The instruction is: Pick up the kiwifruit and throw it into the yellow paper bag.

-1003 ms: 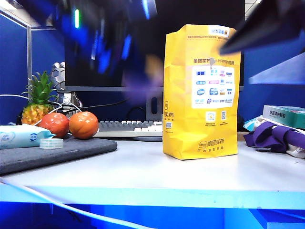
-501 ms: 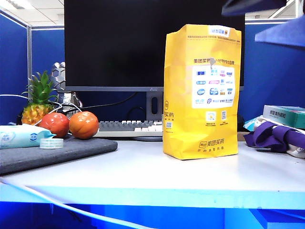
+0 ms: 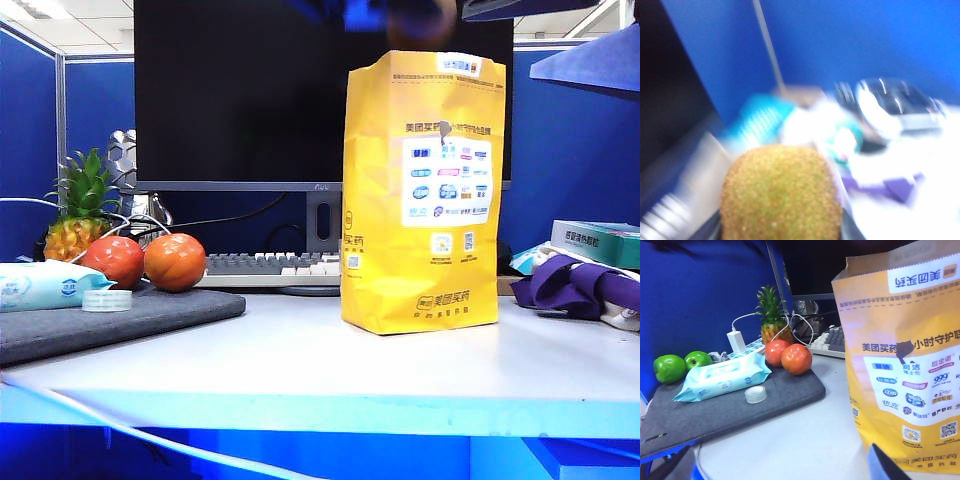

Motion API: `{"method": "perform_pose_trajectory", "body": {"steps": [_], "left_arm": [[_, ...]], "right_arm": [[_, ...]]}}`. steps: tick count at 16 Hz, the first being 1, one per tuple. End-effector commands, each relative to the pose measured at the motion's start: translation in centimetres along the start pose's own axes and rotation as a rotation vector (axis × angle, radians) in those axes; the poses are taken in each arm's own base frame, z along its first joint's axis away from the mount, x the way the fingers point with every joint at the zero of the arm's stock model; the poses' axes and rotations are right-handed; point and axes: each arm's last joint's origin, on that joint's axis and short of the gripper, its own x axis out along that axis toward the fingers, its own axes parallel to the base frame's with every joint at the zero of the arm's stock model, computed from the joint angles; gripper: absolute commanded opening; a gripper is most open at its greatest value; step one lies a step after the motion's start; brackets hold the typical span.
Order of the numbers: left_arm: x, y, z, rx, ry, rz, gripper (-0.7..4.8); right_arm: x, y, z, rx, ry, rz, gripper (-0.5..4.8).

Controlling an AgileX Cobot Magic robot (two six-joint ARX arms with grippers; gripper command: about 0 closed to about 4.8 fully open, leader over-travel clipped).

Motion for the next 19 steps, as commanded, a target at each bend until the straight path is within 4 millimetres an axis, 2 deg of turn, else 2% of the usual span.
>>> {"method": "perform_pose_trajectory", "body": {"steps": [1,3,4,6,9,11,13,15,18,19], "left_arm": [[0.1,0.0,0.4,0.007,0.001,0.008,4.79],[-1.0,0.3,1.1,0.011,0.01,0.033,4.79],[-3.8,-0.1,3.5,0.057,0.057,0.129,4.79],[-7.8,-0.9,6.2,0.134,0.116,0.209,4.79],[-14.5,-1.8,8.1,0.106,0.258,0.263,4.79],[-18.5,-2.3,7.4,-0.026,0.41,0.259,4.79],[-20.9,-3.7,5.8,-0.112,0.51,0.255,4.79],[-23.1,-6.0,4.2,-0.11,0.447,0.324,4.79],[-26.9,-9.3,1.9,-0.111,0.317,0.559,4.79],[-27.6,-10.1,0.9,-0.112,0.273,0.603,4.79]], "right_arm": [[0.0,0.1,0.4,-0.007,-0.026,0.01,4.79],[0.0,0.1,0.4,-0.012,-0.028,0.006,4.79],[-0.1,-0.1,0.6,-0.017,-0.044,-0.015,4.79],[-0.6,-0.7,1.1,-0.027,-0.096,-0.103,4.79],[-1.9,-1.5,2.5,-0.092,-0.207,-0.192,4.79],[-2.9,-1.9,3.2,-0.112,-0.271,-0.238,4.79],[-3.2,-2.1,3.4,-0.122,-0.287,-0.25,4.79],[-3.2,-2.1,3.4,-0.122,-0.286,-0.249,4.79],[-3.2,-2.1,3.3,-0.122,-0.276,-0.239,4.79],[-3.1,-2.1,3.2,-0.121,-0.267,-0.241,4.79]]}}
